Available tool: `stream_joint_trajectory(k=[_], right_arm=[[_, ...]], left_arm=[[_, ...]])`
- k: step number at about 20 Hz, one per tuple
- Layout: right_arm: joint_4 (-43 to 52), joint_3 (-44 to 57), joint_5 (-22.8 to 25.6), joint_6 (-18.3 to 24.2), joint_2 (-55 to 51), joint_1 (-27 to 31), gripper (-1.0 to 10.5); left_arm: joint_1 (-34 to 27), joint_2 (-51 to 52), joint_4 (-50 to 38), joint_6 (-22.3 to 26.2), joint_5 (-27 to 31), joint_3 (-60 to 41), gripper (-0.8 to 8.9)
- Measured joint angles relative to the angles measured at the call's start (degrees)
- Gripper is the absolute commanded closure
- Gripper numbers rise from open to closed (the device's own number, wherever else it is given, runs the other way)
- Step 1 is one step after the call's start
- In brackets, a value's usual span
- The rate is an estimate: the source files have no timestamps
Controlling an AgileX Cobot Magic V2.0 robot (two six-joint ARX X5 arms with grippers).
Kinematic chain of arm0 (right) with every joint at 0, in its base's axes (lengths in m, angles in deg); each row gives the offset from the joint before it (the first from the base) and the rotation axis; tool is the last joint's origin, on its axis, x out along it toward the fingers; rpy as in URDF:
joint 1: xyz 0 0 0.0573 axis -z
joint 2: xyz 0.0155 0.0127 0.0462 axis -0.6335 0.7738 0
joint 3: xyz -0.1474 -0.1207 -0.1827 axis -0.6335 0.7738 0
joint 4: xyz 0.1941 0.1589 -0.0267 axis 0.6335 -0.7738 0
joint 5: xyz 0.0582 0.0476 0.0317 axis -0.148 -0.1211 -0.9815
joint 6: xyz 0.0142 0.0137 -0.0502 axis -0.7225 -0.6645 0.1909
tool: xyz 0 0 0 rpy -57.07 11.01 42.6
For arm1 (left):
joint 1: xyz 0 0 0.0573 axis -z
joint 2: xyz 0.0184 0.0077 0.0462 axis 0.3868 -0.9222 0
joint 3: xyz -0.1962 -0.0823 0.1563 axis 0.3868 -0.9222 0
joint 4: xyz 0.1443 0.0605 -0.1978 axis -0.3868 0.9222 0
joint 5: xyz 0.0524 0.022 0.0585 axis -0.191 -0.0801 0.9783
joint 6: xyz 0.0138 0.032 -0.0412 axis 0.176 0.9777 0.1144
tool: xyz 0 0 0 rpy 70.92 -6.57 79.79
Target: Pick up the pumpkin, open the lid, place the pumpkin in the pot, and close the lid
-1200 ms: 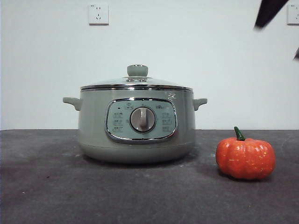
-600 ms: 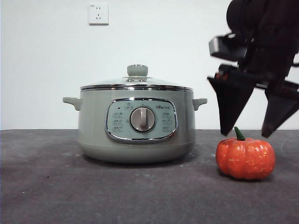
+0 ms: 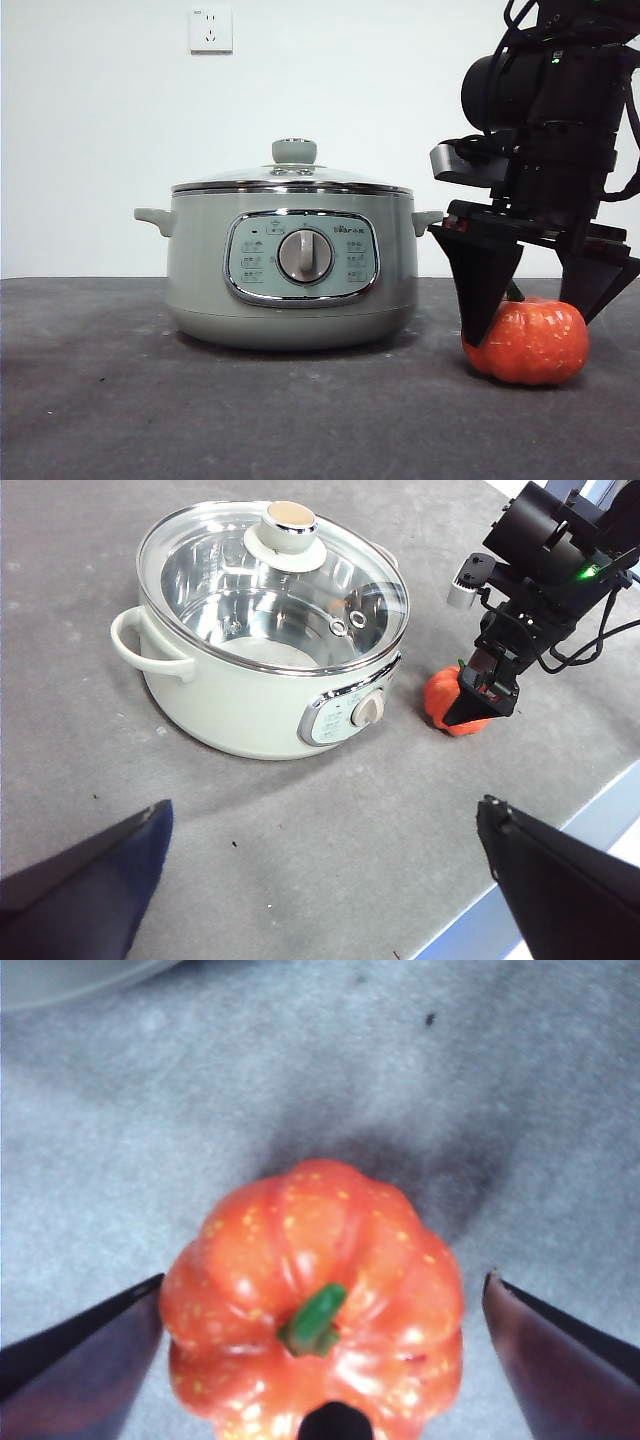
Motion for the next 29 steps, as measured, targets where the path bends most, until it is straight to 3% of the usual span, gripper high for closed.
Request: stream_joint_trajectory(k=[6, 10, 14, 19, 24, 29], right_arm=[[-1.6, 0.0, -0.5, -0.4, -0.4, 0.0, 9.6], [-2.2, 0.0, -0.5, -1.2, -8.5, 0.0, 9.6], [-3.1, 0.0, -0.4, -2.1, -20.9, 0.0, 9.6], [-5.3, 0.0, -0.4, -3.4, -36.3, 0.0, 9.6], [-7.4, 0.0, -0.4, -4.5, -47.0, 0.0, 9.6], [-8.3, 0.0, -0.4, -4.9, -52.3, 0.0, 9.6]], left_arm=[[0.0, -0.3, -3.2, -0.3, 0.0, 0.0, 0.28], [1.3, -5.2, -9.3, -3.2, 0.0, 0.5, 0.28], [6.2, -14.8, -16.2, -3.7, 0.6, 4.9, 0.29], [14.4, -29.7, -27.2, -3.7, 6.0, 11.6, 0.29], [20.5, -42.3, -37.2, -3.6, 11.3, 17.0, 0.29], [23.1, -54.1, -40.5, -3.0, 15.0, 22.0, 0.29]])
